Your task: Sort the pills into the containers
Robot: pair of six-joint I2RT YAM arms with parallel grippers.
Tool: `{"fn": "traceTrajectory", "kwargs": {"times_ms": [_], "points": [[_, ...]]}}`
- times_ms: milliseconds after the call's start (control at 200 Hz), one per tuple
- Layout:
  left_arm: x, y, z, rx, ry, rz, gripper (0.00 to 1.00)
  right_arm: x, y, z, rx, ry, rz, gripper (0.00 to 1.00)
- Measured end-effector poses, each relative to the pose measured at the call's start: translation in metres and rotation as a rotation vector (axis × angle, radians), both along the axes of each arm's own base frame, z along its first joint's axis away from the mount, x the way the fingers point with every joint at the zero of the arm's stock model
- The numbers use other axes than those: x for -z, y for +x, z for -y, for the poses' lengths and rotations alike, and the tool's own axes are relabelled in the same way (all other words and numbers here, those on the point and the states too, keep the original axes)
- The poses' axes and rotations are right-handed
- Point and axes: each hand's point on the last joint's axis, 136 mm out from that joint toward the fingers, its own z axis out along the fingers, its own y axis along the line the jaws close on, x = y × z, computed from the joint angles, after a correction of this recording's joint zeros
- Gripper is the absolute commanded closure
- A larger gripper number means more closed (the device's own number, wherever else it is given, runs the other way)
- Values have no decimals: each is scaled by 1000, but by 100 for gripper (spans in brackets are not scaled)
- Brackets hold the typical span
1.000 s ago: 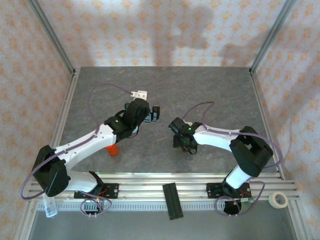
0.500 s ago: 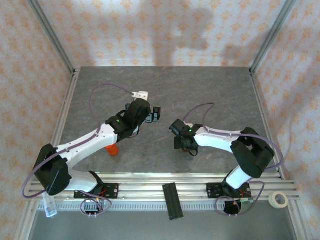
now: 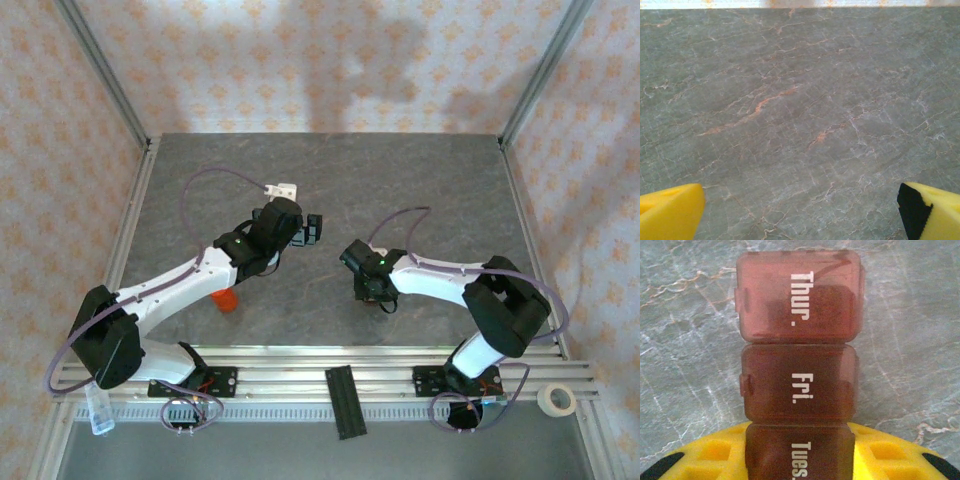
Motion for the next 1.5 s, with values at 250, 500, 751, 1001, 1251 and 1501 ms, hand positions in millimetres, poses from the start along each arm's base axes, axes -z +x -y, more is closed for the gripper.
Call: {"fn": "traceTrajectory", "kwargs": {"times_ms": [250,500,751,1001,1251,1501], "points": [[3,10,-18,-106,-105,-26,0,-10,6,-3,-30,21,26,68],[6,7,-32,-167,-163,-36,0,-53,43,-12,-38,163,113,69],[6,12,-31,-112,-311,-65,0,-107,58,-47,-247,325,216,65],[-5,13,-2,15,-511,-116,0,-127,51,-65,-421,393,248,68],[-19,12,31,132,-690,-155,0,-127,60,-75,-431,417,262,70],[-2,10,50,162,-854,-224,0,-124,67,-80,-397,444,260,73]]}}
